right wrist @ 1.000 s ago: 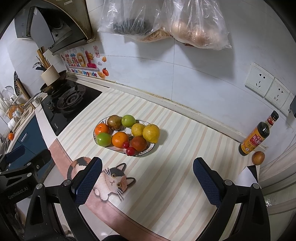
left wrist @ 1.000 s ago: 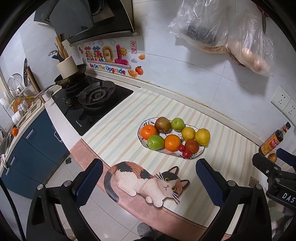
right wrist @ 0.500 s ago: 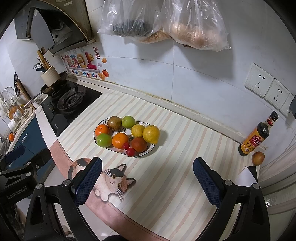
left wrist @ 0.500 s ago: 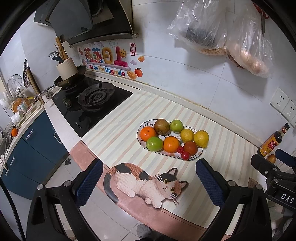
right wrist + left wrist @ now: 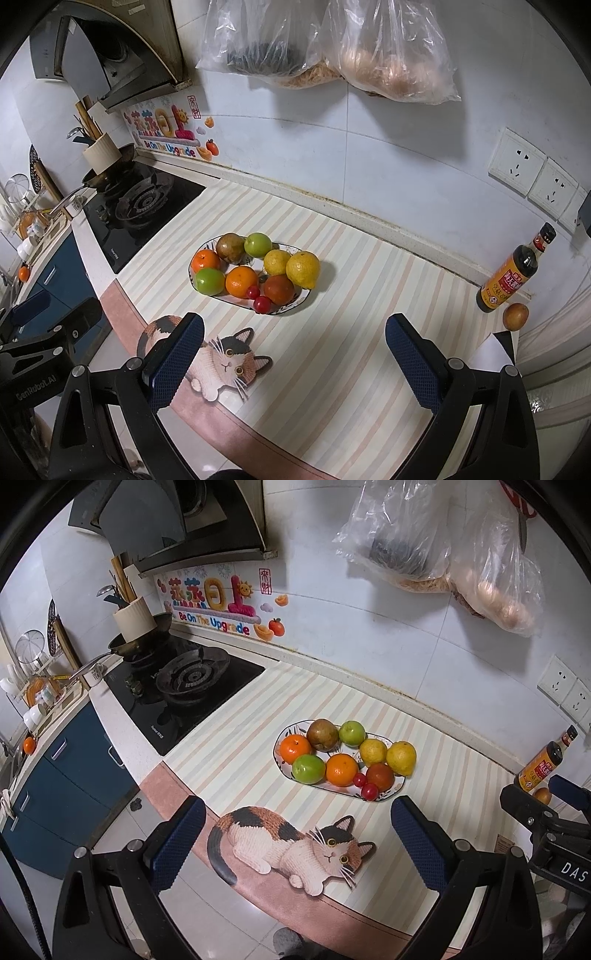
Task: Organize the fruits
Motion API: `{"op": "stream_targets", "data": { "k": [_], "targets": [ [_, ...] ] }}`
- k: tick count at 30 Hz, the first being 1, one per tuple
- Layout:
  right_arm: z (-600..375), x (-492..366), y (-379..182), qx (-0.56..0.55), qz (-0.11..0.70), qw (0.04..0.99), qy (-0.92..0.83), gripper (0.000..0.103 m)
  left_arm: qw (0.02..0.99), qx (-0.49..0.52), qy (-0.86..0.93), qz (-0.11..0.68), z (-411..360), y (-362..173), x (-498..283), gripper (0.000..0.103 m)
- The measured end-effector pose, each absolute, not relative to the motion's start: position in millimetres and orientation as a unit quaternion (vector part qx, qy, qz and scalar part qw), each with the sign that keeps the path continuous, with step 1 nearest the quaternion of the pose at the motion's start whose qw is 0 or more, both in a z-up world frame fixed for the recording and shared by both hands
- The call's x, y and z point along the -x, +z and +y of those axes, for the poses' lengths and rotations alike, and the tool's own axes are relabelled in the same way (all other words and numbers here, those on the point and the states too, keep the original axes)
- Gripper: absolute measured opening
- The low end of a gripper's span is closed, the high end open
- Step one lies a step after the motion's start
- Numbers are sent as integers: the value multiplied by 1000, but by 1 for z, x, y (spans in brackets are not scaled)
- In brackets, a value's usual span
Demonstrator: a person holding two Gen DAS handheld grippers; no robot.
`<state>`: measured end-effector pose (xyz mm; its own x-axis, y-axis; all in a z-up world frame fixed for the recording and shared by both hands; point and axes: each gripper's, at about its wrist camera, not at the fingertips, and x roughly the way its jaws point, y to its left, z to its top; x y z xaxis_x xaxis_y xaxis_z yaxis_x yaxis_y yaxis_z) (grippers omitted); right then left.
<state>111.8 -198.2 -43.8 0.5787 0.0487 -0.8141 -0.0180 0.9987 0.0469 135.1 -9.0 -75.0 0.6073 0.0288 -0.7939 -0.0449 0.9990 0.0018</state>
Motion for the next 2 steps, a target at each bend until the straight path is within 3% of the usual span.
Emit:
{"op": "stream_targets", "data": {
  "k": [2],
  "targets": [
    [-198,-112,-43,-18,459,888,19,101,897,8,19,441,-9,-72,-137,103]
  ]
}}
